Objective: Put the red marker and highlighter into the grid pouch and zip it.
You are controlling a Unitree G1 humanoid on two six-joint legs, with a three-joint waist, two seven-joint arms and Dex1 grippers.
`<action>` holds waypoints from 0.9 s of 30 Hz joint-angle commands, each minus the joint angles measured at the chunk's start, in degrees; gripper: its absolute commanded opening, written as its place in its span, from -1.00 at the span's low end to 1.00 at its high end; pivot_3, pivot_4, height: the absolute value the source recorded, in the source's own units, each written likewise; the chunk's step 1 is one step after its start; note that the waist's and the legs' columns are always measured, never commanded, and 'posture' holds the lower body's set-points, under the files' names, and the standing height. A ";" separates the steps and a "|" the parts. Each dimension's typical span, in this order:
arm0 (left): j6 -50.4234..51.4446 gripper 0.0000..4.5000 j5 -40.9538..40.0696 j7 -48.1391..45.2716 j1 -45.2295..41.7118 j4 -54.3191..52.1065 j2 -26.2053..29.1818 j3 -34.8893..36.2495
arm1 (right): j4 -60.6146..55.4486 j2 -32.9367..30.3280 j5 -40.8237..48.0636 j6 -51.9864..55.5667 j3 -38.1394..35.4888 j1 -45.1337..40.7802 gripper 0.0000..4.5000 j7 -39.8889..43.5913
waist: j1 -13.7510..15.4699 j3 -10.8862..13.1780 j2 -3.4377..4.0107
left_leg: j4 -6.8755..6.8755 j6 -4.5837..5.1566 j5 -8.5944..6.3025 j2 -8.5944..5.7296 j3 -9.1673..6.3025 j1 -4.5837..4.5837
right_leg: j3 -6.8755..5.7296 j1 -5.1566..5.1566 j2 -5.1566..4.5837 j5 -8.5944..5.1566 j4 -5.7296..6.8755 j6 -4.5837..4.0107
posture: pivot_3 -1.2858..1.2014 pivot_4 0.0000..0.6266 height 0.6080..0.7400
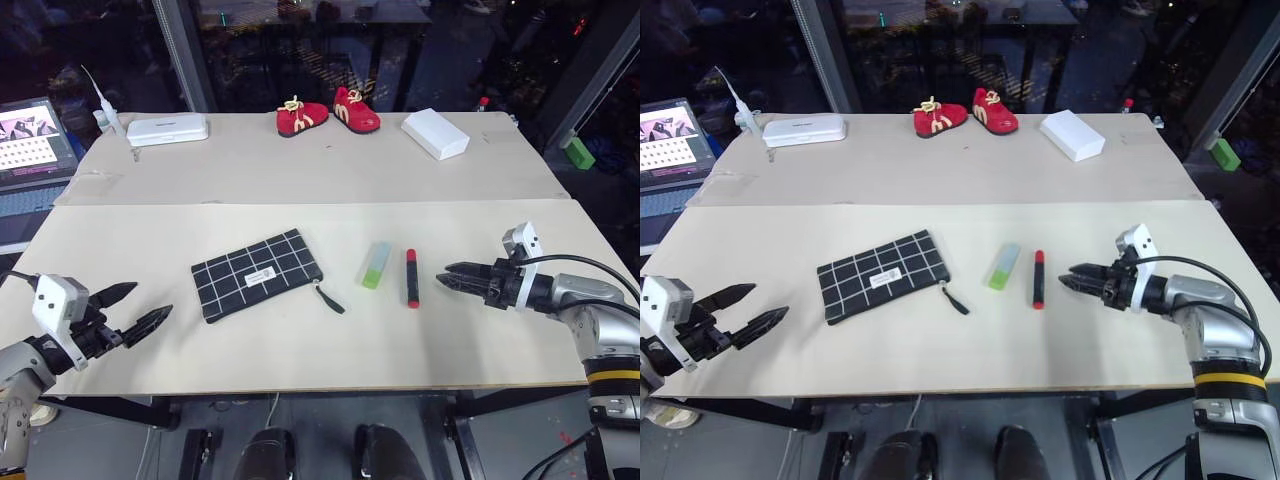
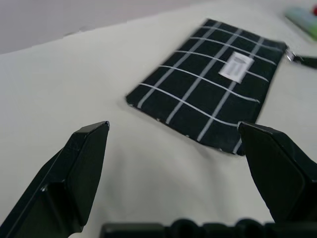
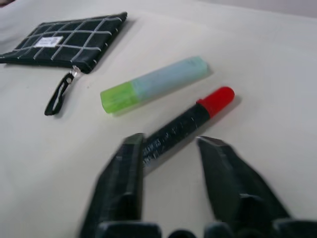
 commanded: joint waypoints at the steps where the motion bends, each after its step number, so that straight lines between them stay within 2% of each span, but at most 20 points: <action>1: -5.31 1.00 3.60 -2.05 -0.18 0.26 2.20 -1.38 | -1.67 0.09 0.51 -0.50 0.57 -1.78 -0.83 1.33 | -0.07 0.00 0.00 | 0.00 0.00 0.00 0.02 0.00 0.01 | 0.00 0.00 0.01 0.00 0.00 0.00 | 0.03 -0.52 1.00; 2: -6.20 1.00 4.25 -2.42 -0.10 0.61 2.46 -1.76 | -1.58 0.17 0.23 -0.69 0.84 -2.00 -0.96 1.32 | -0.13 0.00 0.00 | 0.00 -0.02 -0.01 0.05 0.00 0.00 | 0.00 0.00 0.05 0.00 -0.01 0.00 | 0.03 -0.52 1.00; 3: -7.70 1.00 5.35 -2.81 -0.02 1.19 2.87 -2.34 | -2.18 0.53 0.34 -0.36 1.46 -2.50 -0.99 1.53 | -0.14 0.00 0.00 | 0.00 -0.04 -0.02 0.05 0.01 0.00 | 0.00 -0.01 0.04 0.00 0.00 -0.01 | 0.03 -0.52 1.00; 7: -12.67 1.00 8.38 -4.30 -0.59 3.78 4.12 -3.82 | -5.51 4.14 -0.28 0.83 5.33 -5.61 -0.99 -0.03 | -0.72 0.00 0.00 | 0.00 -0.06 -0.03 0.10 0.04 -0.01 | 0.00 -0.06 0.08 0.00 0.03 -0.02 | 0.03 -0.52 1.00; 9: -17.66 1.00 11.57 -4.55 -1.85 6.96 5.21 -5.09 | -7.31 7.89 -2.05 0.08 9.05 -8.27 -0.99 -1.71 | -1.02 0.00 0.00 | 0.00 -0.06 -0.03 0.15 0.05 0.02 | 0.00 -0.07 0.11 0.03 0.05 -0.07 | 0.03 -0.52 1.00; 12: -26.34 1.00 16.62 -4.39 -4.12 12.14 6.60 -7.56 | -5.49 14.28 -8.89 -5.36 15.67 -13.30 -0.99 -5.97 | -1.33 0.00 0.00 | 0.00 -0.08 -0.03 0.21 0.11 0.12 | 0.00 -0.09 0.14 0.02 0.17 -0.12 | 0.03 -0.52 1.00; 16: -34.58 1.00 19.74 -3.19 -7.72 17.04 6.65 -10.05 | -0.59 21.45 -14.99 -5.14 21.53 -19.21 -0.99 -11.23 | -0.84 0.00 0.00 | 0.00 -0.19 -0.08 0.19 0.24 0.14 | 0.02 -0.25 0.09 -0.03 0.53 -0.18 | 0.03 -0.52 1.00; 20: -39.50 1.00 21.12 -2.27 -9.58 19.11 5.91 -12.17 | 5.11 26.89 -20.26 -6.48 26.29 -23.38 -0.99 -14.51 | -0.66 -0.03 -0.04 | 0.03 -0.24 -0.05 0.18 0.54 -0.30 | -0.02 -0.67 0.07 -0.02 0.71 -0.19 | 0.03 -0.52 1.00; 27: -42.57 1.00 21.15 -0.54 -10.67 20.48 5.16 -14.27 | 15.81 30.46 -27.32 -13.77 30.63 -27.04 -0.99 -16.39 | -0.98 -0.03 -0.04 | 0.04 -0.26 -0.04 0.20 0.81 -0.53 | -0.03 -0.91 0.09 -0.01 0.86 -0.19 | 0.03 -0.52 1.00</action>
